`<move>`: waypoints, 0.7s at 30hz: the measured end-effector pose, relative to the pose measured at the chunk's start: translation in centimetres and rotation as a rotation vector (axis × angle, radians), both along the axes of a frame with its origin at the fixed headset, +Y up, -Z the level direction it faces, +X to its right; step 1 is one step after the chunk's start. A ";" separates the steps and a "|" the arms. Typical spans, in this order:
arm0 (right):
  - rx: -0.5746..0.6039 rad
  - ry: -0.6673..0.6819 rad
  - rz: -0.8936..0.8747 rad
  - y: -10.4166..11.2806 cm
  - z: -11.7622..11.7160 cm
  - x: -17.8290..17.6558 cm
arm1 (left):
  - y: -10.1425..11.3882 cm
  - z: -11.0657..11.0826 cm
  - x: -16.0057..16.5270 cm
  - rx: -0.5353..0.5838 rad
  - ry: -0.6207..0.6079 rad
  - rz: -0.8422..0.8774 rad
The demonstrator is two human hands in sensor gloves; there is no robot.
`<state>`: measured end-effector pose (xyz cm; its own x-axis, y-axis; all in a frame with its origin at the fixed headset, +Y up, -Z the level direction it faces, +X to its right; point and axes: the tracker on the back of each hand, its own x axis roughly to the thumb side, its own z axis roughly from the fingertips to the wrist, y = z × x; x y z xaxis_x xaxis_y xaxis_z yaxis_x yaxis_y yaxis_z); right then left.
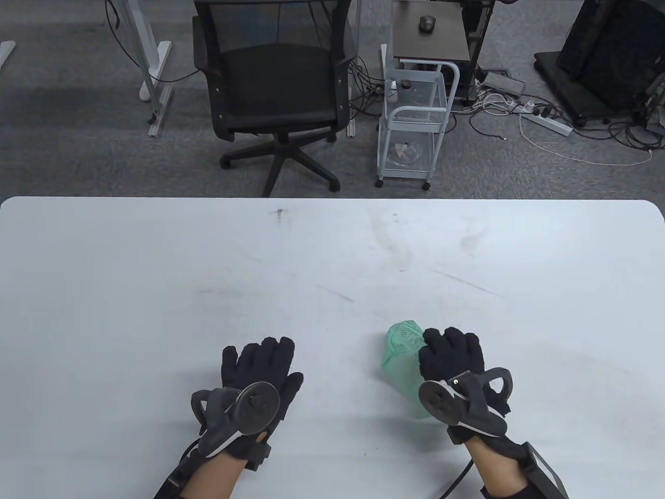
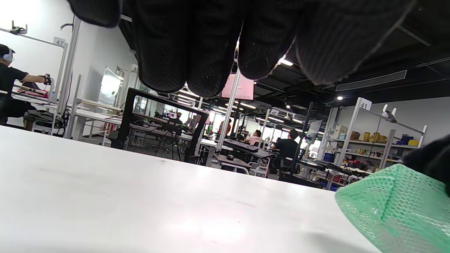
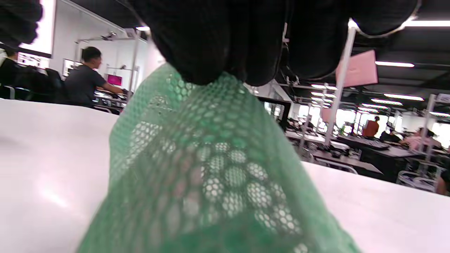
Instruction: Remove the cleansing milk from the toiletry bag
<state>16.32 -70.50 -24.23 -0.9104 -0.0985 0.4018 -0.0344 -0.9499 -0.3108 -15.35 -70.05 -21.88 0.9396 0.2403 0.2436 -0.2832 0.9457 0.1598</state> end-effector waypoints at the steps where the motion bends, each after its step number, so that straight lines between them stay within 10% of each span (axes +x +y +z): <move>1: 0.018 0.028 -0.004 0.1 0.3 -0.4 | 0.0 0.1 0.2 0.005 -0.006 -0.002; 21: 0.080 0.339 0.020 -1.0 3.7 -6.3 | -2.0 0.0 3.6 -0.048 -0.192 -0.075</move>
<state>10.05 -71.55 -20.53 -0.7241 -0.1585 0.6712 -0.1300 -0.9244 -0.3586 -11.71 -72.09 -21.85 0.8927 0.1867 0.4102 -0.2323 0.9705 0.0638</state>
